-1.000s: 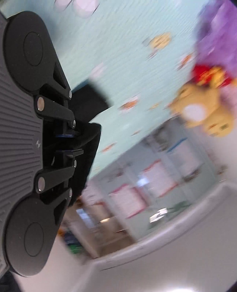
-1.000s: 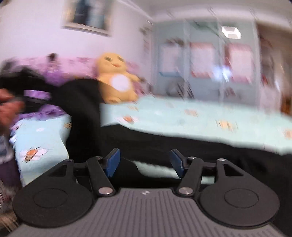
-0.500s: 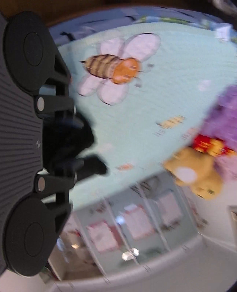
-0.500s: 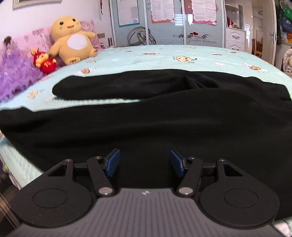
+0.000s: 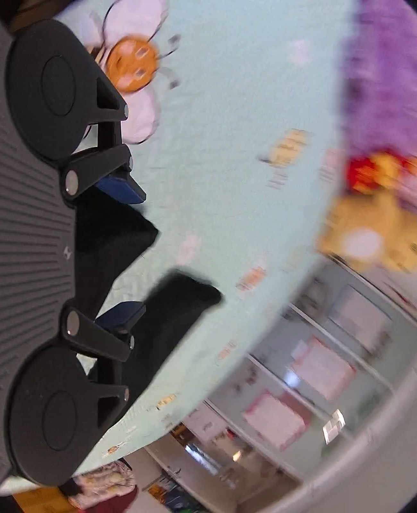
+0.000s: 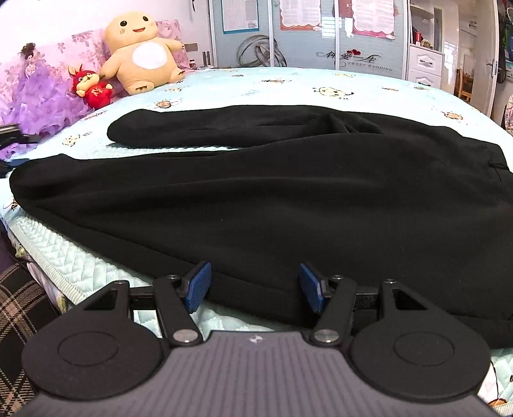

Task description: Fold clothes

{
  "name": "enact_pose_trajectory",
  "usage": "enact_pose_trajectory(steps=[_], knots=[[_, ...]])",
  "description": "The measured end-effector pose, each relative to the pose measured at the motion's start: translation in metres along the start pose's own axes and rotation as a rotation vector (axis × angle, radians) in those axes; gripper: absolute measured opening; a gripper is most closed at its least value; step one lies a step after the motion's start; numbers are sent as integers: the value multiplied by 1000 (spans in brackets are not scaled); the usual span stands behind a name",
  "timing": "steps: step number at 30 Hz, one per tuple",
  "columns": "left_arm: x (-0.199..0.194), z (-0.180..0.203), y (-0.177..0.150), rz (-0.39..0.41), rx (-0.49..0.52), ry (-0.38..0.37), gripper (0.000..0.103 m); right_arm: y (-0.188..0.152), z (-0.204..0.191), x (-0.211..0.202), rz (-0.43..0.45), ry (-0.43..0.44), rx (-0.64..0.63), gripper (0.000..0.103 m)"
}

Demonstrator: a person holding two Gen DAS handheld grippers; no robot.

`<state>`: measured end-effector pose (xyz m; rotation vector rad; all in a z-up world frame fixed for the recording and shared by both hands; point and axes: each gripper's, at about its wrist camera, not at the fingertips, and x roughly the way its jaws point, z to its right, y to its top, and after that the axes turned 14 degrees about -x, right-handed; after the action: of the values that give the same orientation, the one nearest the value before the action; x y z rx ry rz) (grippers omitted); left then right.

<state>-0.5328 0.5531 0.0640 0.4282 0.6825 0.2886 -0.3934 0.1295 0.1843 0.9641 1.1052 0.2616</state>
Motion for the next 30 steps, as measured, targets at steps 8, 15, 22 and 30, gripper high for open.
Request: enact_pose_trajectory(steps=[8, 15, 22, 30], knots=[[63, -3, 23, -100, 86, 101, 7, -4, 5, 7, -4, -4, 13, 62], [50, -33, 39, 29, -264, 24, 43, -6, 10, 8, -8, 7, 23, 62], [-66, -89, 25, 272, -581, -80, 56, -18, 27, -10, 20, 42, 118, 62], [-101, -57, -93, 162, -304, 5, 71, -50, 64, -55, 41, -31, 340, 62]])
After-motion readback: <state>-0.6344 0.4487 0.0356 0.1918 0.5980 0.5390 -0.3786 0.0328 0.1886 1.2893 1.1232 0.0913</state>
